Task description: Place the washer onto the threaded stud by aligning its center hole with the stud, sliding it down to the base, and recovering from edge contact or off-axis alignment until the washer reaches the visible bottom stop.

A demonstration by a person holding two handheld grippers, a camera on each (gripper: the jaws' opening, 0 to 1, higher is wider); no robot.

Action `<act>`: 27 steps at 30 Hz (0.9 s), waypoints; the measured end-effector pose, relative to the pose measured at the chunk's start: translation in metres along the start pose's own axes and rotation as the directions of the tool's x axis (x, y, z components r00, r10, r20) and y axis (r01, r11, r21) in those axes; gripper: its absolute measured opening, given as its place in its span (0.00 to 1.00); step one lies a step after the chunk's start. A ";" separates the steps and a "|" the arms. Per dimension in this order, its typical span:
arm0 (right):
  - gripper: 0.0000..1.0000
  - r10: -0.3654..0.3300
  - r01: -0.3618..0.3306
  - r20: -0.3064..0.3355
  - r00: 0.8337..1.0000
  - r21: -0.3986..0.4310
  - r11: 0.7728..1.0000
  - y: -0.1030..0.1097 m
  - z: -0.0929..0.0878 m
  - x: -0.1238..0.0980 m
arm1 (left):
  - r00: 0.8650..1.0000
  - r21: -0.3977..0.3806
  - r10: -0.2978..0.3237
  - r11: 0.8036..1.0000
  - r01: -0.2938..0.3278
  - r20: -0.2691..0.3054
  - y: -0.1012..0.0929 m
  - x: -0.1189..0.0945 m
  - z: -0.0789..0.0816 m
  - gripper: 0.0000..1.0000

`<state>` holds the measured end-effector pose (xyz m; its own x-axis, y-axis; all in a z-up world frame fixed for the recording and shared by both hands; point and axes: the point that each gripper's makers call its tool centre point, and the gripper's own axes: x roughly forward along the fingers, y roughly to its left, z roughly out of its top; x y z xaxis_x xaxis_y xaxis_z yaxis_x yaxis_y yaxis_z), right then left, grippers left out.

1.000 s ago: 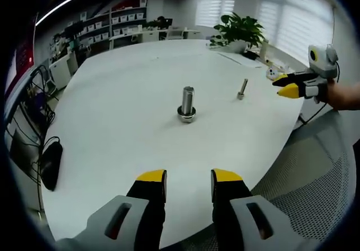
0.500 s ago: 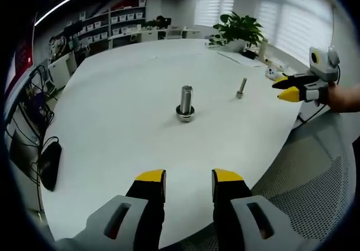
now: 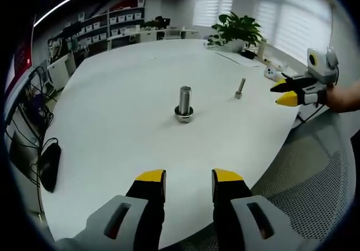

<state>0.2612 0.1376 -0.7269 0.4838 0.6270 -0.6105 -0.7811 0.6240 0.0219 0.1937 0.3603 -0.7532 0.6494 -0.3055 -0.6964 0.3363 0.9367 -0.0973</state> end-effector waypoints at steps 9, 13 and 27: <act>0.33 -0.002 0.002 -0.002 1.000 -0.003 1.000 0.000 -0.001 0.000 | 1.000 0.002 0.000 1.000 0.000 -0.002 0.000 0.000 -0.001 0.30; 0.33 -0.005 0.005 0.001 1.000 0.002 1.000 -0.001 -0.001 0.000 | 1.000 0.003 0.002 1.000 -0.002 -0.003 0.000 0.000 -0.002 0.30; 0.33 0.010 -0.011 -0.027 1.000 -0.030 0.999 0.004 -0.005 0.002 | 1.000 0.005 0.007 1.000 -0.007 0.014 0.000 -0.002 0.002 0.30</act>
<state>0.2573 0.1387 -0.7324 0.4651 0.6206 -0.6313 -0.7981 0.6026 0.0045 0.1943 0.3607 -0.7505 0.6610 -0.3016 -0.6871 0.3355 0.9378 -0.0889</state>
